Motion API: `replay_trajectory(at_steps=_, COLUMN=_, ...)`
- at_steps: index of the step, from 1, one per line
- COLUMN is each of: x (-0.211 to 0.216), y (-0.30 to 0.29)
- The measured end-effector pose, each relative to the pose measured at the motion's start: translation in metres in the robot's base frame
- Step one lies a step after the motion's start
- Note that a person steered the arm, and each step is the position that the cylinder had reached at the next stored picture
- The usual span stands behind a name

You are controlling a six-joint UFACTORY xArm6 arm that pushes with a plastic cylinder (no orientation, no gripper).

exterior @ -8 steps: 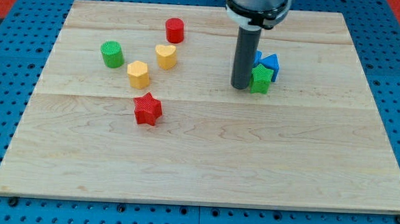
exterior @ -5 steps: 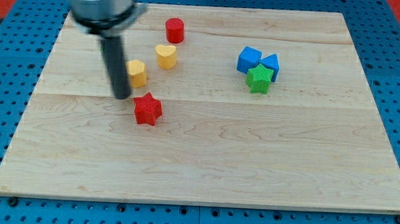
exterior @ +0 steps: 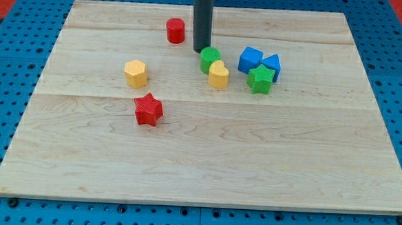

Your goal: Place the yellow and green blocks in horizontal line

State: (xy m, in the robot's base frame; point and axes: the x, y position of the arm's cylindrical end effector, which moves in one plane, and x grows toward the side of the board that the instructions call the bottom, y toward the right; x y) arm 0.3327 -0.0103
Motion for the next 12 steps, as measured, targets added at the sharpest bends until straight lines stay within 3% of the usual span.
replay_trajectory(at_steps=1, x=0.011, y=0.078)
replay_trajectory(at_steps=2, x=-0.006, y=0.082)
replay_trajectory(at_steps=3, x=-0.010, y=0.000)
replay_trajectory(at_steps=4, x=0.020, y=0.045)
replay_trajectory(at_steps=6, x=0.029, y=0.021)
replay_trajectory(at_steps=11, x=0.122, y=0.118)
replay_trajectory(at_steps=12, x=0.122, y=0.062)
